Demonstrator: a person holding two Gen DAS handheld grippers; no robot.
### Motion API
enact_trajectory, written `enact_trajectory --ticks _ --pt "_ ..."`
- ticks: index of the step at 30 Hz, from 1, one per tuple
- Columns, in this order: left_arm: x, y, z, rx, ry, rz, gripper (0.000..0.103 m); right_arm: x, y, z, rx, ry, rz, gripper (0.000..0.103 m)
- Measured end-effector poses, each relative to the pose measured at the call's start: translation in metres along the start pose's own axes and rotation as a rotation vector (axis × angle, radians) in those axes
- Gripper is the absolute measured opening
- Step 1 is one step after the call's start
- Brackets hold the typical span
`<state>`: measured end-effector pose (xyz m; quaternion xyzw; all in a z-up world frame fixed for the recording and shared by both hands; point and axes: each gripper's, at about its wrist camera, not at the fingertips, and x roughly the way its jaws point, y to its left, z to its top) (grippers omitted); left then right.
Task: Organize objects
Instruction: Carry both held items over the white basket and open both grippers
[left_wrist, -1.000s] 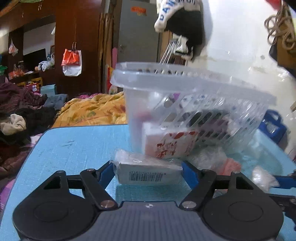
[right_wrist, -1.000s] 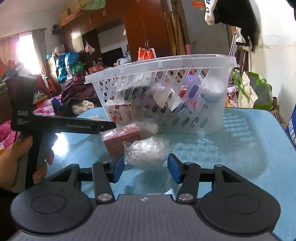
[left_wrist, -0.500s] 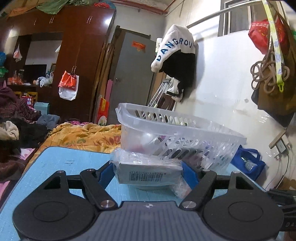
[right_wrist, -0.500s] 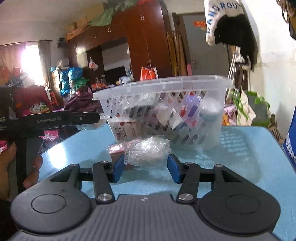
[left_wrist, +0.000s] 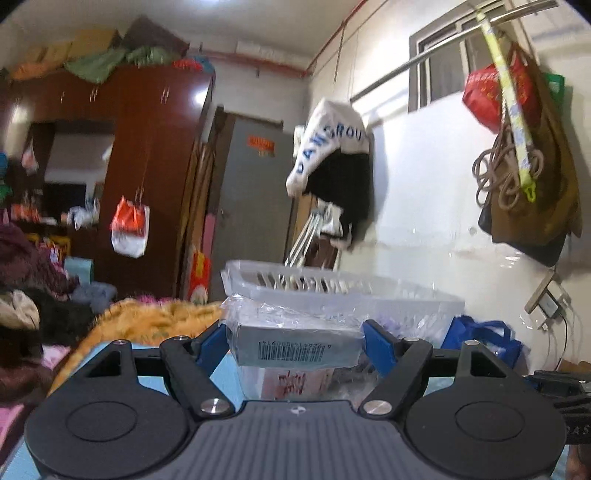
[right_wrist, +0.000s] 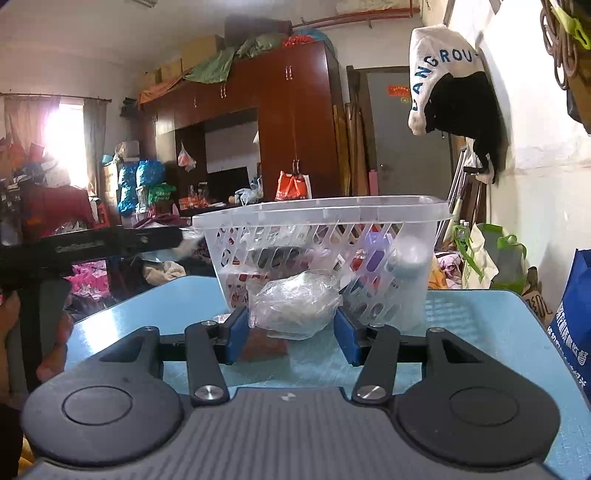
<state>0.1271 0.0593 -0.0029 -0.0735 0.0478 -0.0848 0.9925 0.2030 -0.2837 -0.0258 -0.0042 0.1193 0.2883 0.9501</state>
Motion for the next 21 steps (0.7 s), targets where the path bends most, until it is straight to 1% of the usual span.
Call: enact_trajectory --ticks 3,5,7,9,12,14,16,17,19,21 --pt "-0.007 -0.002 0.004 -0.010 -0.018 -0.014 0.080 -0.004 -0.001 0.003 0.008 -0.019 0.001 0.054" --pt "-0.010 -0.002 0.013 -0.029 -0.020 -0.037 0.080 -0.011 -0.005 0.009 0.022 -0.037 0.003 0.054" --pt "-0.012 -0.003 0.026 -0.028 -0.033 -0.052 0.080 -0.018 -0.008 0.018 0.021 -0.055 -0.018 0.054" --pt "-0.008 -0.012 0.043 -0.003 -0.053 -0.030 0.080 -0.020 -0.011 0.038 -0.001 -0.074 -0.044 0.054" --pt "0.017 -0.027 0.077 0.030 -0.045 -0.035 0.080 -0.007 -0.016 0.079 -0.038 -0.095 -0.071 0.054" --pt "0.044 -0.034 0.099 0.029 -0.004 -0.022 0.080 0.014 -0.021 0.105 -0.081 -0.092 -0.101 0.055" --pt "0.076 -0.033 0.118 -0.021 0.070 -0.032 0.080 0.046 -0.031 0.126 -0.098 -0.040 -0.137 0.055" --pt "0.093 -0.031 0.124 -0.044 0.103 -0.027 0.080 0.060 -0.036 0.132 -0.095 -0.009 -0.137 0.055" --pt "0.116 -0.031 0.126 -0.051 0.148 0.018 0.080 0.083 -0.046 0.137 -0.079 0.043 -0.135 0.054" --pt "0.132 -0.035 0.121 -0.020 0.181 0.053 0.080 0.098 -0.051 0.136 -0.082 0.070 -0.151 0.054"
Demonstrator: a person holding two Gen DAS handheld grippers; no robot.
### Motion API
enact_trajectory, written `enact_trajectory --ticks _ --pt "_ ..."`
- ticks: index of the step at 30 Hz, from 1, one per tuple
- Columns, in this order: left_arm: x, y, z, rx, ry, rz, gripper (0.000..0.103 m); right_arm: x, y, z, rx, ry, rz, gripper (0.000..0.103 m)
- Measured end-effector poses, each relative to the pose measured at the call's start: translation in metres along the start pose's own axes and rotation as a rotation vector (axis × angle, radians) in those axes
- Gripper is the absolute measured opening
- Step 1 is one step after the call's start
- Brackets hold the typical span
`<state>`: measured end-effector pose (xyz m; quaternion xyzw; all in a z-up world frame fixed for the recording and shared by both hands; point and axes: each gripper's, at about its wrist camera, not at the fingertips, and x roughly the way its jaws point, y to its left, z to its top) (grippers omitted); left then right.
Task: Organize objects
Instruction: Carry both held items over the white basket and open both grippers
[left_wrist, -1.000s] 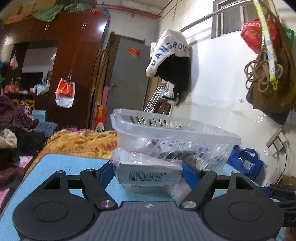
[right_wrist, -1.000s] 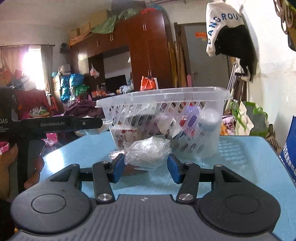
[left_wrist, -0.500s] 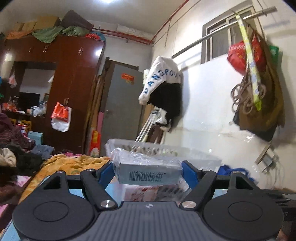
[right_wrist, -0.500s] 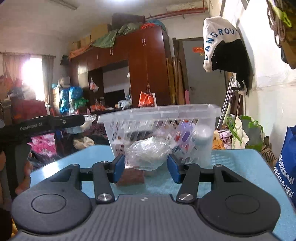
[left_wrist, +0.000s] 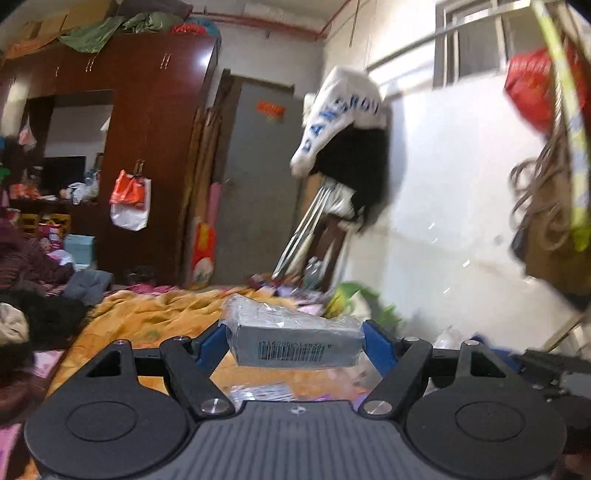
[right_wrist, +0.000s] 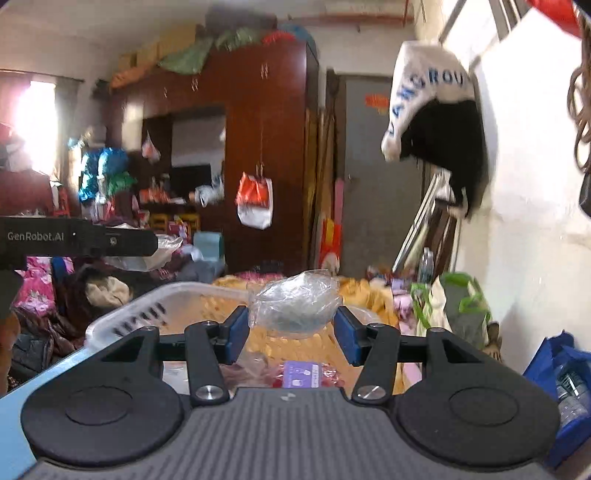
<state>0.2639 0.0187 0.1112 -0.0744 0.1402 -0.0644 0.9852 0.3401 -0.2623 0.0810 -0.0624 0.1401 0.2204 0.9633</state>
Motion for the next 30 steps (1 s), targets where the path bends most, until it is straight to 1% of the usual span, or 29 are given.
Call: enact_trajectory --ticks 2,3,4,5,6,7,8,9,11,12,13,14,16,17,18,19,20,21,22,24,26,28,30 --pt "0.011 -0.002 -0.004 0.006 0.029 -0.007 0.080 0.004 -0.001 -0.003 0.001 -0.002 0.001 0.056" --pt "0.017 -0.001 -0.005 -0.002 0.041 -0.012 0.081 0.006 -0.002 -0.004 0.014 0.000 0.003 0.061" --pt "0.023 0.000 -0.006 -0.008 0.059 -0.011 0.083 0.006 -0.004 -0.006 0.029 0.007 0.013 0.070" --pt "0.029 0.001 -0.008 -0.012 0.085 -0.006 0.084 0.006 -0.004 -0.007 0.040 0.005 0.015 0.094" --pt "0.035 0.003 -0.010 -0.014 0.109 -0.002 0.084 0.003 -0.004 -0.009 0.046 -0.011 -0.001 0.103" --pt "0.037 0.005 -0.012 -0.016 0.125 0.003 0.084 -0.002 -0.004 -0.009 0.049 -0.026 -0.014 0.103" --pt "0.036 0.008 -0.015 -0.017 0.125 0.003 0.084 -0.008 -0.005 -0.010 0.054 -0.026 -0.010 0.103" --pt "0.028 0.011 -0.018 -0.020 0.104 -0.001 0.084 -0.016 -0.006 -0.012 0.064 -0.031 0.005 0.103" --pt "0.003 0.015 -0.025 -0.018 0.036 -0.014 0.085 -0.031 -0.013 -0.017 0.100 -0.053 0.025 0.103" --pt "-0.013 0.017 -0.030 -0.016 0.008 -0.043 0.089 -0.037 -0.017 -0.021 0.120 -0.067 0.037 0.103" --pt "-0.022 0.015 -0.034 -0.014 -0.007 -0.062 0.096 -0.045 -0.019 -0.028 0.140 -0.077 0.047 0.103" --pt "-0.029 0.013 -0.037 -0.005 -0.009 -0.060 0.101 -0.050 -0.020 -0.034 0.153 -0.073 0.059 0.103" --pt "-0.024 0.003 -0.035 0.038 0.003 -0.029 0.101 -0.052 -0.021 -0.045 0.154 -0.055 0.087 0.103" --pt "-0.012 0.000 -0.033 0.059 0.039 -0.013 0.101 -0.053 -0.020 -0.049 0.153 -0.045 0.089 0.103" --pt "0.001 -0.002 -0.030 0.058 0.081 -0.006 0.101 -0.052 -0.020 -0.051 0.153 -0.036 0.087 0.103" --pt "0.013 -0.003 -0.029 0.052 0.115 -0.009 0.097 -0.051 -0.020 -0.053 0.156 -0.028 0.084 0.103" --pt "0.018 -0.003 -0.028 0.048 0.126 -0.014 0.090 -0.052 -0.020 -0.055 0.156 -0.023 0.087 0.103" --pt "0.018 -0.001 -0.028 0.039 0.113 -0.014 0.090 -0.054 -0.022 -0.058 0.157 -0.027 0.092 0.103" --pt "0.014 0.002 -0.028 0.026 0.094 -0.013 0.090 -0.055 -0.024 -0.057 0.163 -0.035 0.097 0.103" --pt "0.002 0.006 -0.028 0.011 0.074 -0.034 0.090 -0.056 -0.029 -0.058 0.189 -0.040 0.111 0.103" --pt "-0.015 0.005 -0.032 0.031 0.060 -0.047 0.092 -0.053 -0.028 -0.060 0.211 -0.008 0.137 0.103" --pt "-0.037 0.005 -0.048 0.065 0.045 -0.067 0.097 -0.052 -0.021 -0.066 0.194 0.026 0.151 0.103" --pt "-0.055 0.007 -0.072 0.088 0.062 -0.085 0.099 -0.054 -0.012 -0.076 0.167 0.030 0.136 0.103"
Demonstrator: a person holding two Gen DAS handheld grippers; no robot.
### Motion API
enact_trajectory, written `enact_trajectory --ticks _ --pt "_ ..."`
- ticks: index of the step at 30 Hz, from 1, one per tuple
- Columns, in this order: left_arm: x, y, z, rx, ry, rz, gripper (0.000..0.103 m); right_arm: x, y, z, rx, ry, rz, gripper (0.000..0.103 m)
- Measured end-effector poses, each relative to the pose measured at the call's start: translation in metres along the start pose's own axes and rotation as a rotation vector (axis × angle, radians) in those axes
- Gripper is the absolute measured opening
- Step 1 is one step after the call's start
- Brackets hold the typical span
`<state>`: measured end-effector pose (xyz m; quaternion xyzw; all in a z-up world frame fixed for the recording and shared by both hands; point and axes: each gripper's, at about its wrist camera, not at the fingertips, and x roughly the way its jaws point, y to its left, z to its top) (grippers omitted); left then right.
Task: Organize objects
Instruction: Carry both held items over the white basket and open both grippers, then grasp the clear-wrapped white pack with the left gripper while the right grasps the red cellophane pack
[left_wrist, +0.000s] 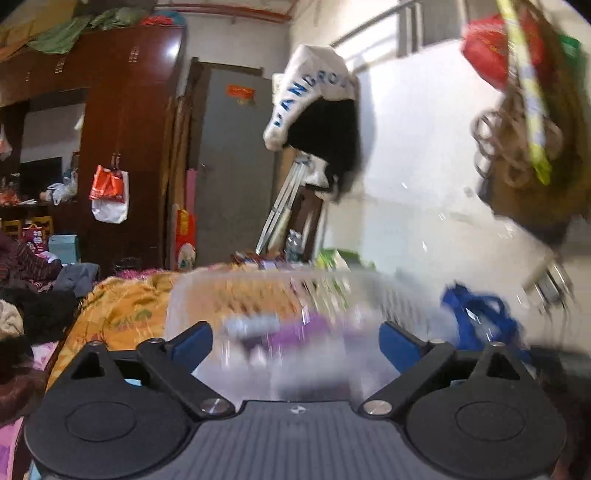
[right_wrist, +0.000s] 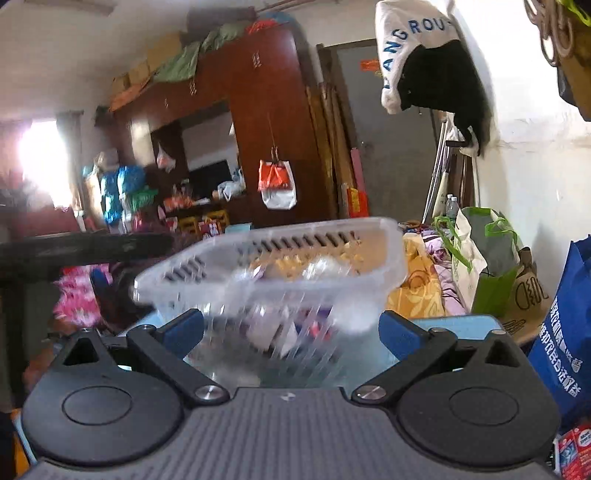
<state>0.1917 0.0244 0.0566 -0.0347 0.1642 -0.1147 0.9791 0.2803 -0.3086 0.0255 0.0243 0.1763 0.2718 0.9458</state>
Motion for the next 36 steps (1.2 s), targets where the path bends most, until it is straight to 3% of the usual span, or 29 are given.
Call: enact_trajectory --ticks 3,7,14,22,24,27,28,31,32,34,36 --pt "-0.014 0.007 -0.041 0.021 0.053 0.003 0.099 0.001 0.003 -0.019 0.016 0.042 0.029 0.103" --pt "-0.013 0.031 -0.067 -0.022 0.119 0.054 0.098 0.005 0.025 -0.042 -0.051 0.138 0.060 0.103" --pt "-0.011 0.053 -0.079 -0.033 0.177 0.075 0.098 0.031 0.057 -0.050 -0.155 0.239 0.070 0.103" --pt "-0.006 0.052 -0.089 -0.005 0.243 0.052 0.098 0.048 0.068 -0.060 -0.170 0.317 0.036 0.103" --pt "-0.005 0.054 -0.090 -0.020 0.254 0.047 0.098 0.053 0.070 -0.061 -0.175 0.335 0.021 0.098" --pt "0.000 0.056 -0.090 -0.033 0.277 0.040 0.095 0.060 0.071 -0.062 -0.178 0.364 0.013 0.091" --pt "0.001 0.055 -0.090 -0.029 0.283 0.040 0.090 0.059 0.071 -0.062 -0.180 0.362 0.008 0.090" --pt "0.002 0.050 -0.091 -0.002 0.294 0.045 0.068 0.055 0.071 -0.062 -0.183 0.345 -0.001 0.074" --pt "0.002 0.050 -0.091 -0.001 0.290 0.043 0.067 0.053 0.070 -0.062 -0.178 0.337 -0.009 0.072" --pt "-0.001 0.050 -0.091 -0.001 0.270 0.028 0.059 0.051 0.067 -0.060 -0.162 0.321 0.001 0.071" --pt "-0.007 0.050 -0.091 0.001 0.239 0.025 0.057 0.046 0.066 -0.059 -0.155 0.292 0.000 0.071"
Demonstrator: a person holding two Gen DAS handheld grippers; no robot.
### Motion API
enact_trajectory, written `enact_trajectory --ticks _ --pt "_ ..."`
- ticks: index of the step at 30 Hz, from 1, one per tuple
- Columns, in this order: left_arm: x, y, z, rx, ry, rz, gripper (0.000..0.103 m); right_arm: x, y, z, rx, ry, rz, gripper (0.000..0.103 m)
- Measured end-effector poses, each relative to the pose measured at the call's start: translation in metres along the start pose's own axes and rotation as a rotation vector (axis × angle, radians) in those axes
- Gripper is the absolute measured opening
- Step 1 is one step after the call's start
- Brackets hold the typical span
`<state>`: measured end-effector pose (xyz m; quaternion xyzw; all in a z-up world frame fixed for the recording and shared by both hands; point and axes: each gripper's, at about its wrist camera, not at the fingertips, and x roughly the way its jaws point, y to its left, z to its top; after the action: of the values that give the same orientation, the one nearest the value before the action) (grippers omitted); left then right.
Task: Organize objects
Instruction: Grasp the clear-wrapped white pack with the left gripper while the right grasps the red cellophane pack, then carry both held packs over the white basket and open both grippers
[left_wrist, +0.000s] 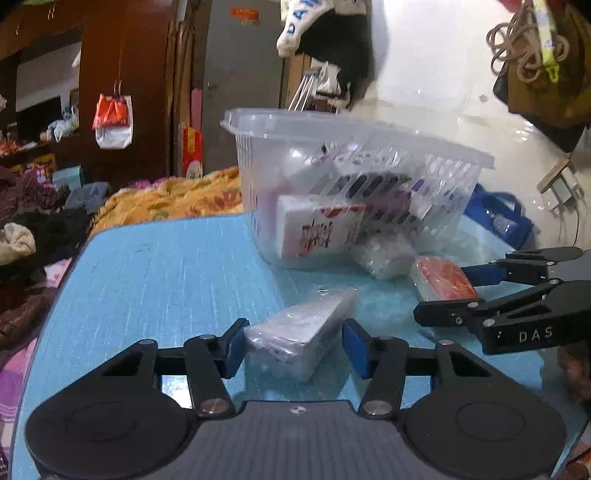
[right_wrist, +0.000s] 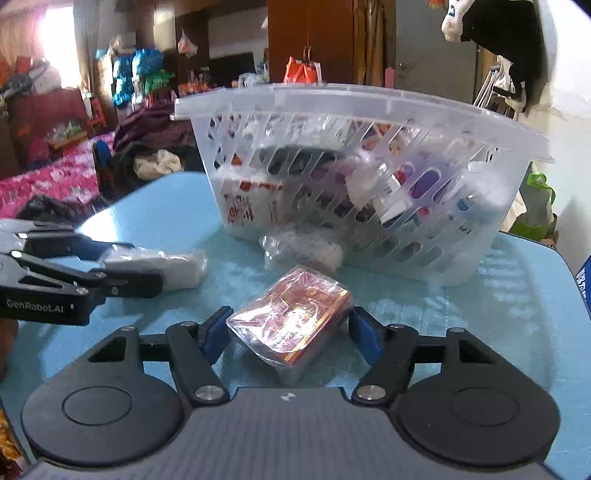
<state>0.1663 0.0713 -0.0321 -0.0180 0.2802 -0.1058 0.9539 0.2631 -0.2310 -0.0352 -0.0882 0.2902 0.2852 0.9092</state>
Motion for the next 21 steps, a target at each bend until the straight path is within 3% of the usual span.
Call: enact_trajectory --ticks 10,13,16,21 --pt "-0.018 0.003 -0.003 -0.004 -0.111 -0.014 0.053 -0.013 0.005 0.000 -0.021 -0.100 -0.016 0.070" --pt "-0.033 0.001 -0.006 -0.006 -0.199 0.008 0.052 -0.035 0.006 -0.007 -0.030 -0.196 -0.028 0.070" --pt "-0.055 -0.005 -0.004 -0.028 -0.285 -0.046 0.051 -0.066 -0.001 -0.012 -0.005 -0.275 -0.012 0.070" --pt "-0.084 -0.025 0.032 -0.024 -0.399 -0.084 0.050 -0.100 -0.012 0.018 -0.005 -0.366 -0.042 0.070"
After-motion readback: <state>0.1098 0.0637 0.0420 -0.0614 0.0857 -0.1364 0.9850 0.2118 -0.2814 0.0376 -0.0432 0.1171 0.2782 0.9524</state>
